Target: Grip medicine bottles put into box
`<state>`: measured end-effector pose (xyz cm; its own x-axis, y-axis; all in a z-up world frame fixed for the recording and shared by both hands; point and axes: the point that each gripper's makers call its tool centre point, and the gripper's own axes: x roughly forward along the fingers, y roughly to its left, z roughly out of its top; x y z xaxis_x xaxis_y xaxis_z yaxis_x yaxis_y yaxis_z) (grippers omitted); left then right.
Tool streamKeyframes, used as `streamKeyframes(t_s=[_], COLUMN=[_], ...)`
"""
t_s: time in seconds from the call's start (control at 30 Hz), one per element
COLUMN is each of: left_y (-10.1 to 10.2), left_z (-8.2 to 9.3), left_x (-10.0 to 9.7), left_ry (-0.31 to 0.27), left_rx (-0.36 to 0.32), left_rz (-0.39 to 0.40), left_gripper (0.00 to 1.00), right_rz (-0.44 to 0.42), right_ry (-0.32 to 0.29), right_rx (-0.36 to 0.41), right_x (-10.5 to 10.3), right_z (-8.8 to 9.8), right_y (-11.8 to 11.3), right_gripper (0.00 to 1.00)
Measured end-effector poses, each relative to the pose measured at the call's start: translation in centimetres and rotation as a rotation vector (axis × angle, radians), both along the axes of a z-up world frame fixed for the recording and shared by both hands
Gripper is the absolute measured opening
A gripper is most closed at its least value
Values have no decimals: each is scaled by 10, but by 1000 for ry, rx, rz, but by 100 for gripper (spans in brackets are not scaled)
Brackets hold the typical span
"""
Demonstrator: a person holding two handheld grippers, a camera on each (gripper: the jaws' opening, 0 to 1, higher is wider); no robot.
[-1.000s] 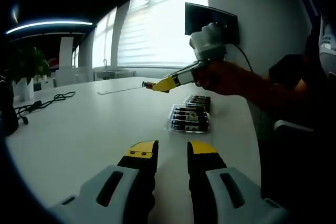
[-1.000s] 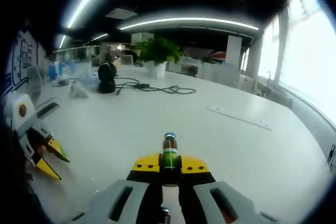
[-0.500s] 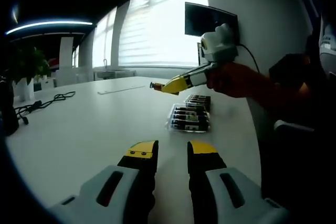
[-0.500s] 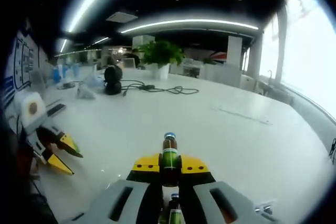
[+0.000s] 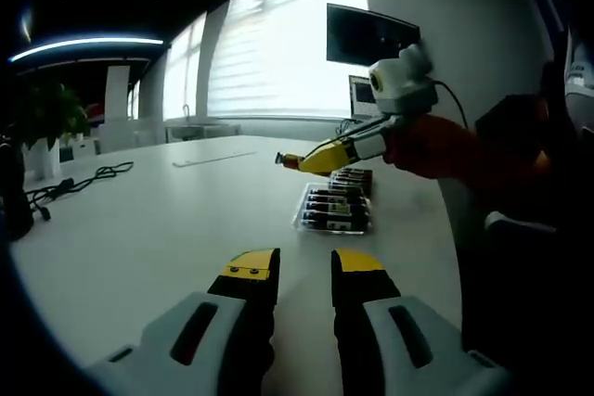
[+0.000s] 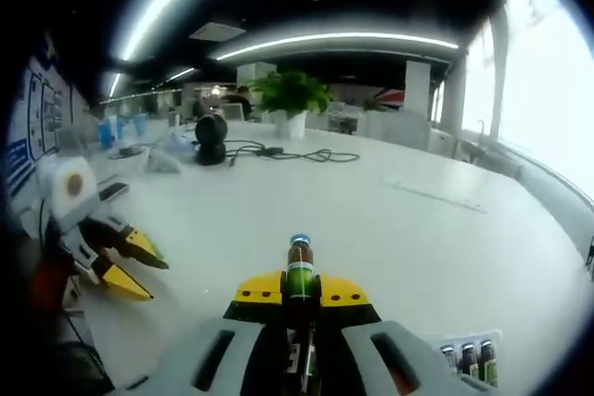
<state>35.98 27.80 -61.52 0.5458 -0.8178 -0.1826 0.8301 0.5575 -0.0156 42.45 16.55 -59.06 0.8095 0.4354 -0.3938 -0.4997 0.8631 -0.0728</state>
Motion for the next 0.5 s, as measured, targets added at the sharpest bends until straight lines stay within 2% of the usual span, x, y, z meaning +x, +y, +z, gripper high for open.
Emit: streamKeyframes(t_s=[0.5], left_y=[0], left_z=[0], left_x=[0], left_ry=[-2], left_rx=[-1], left_rz=[-1], left_gripper=[16], right_rz=[2], right_ry=[32], right_rx=[19], right_x=[-24], right_z=[-11], right_y=[9], right_gripper=[6])
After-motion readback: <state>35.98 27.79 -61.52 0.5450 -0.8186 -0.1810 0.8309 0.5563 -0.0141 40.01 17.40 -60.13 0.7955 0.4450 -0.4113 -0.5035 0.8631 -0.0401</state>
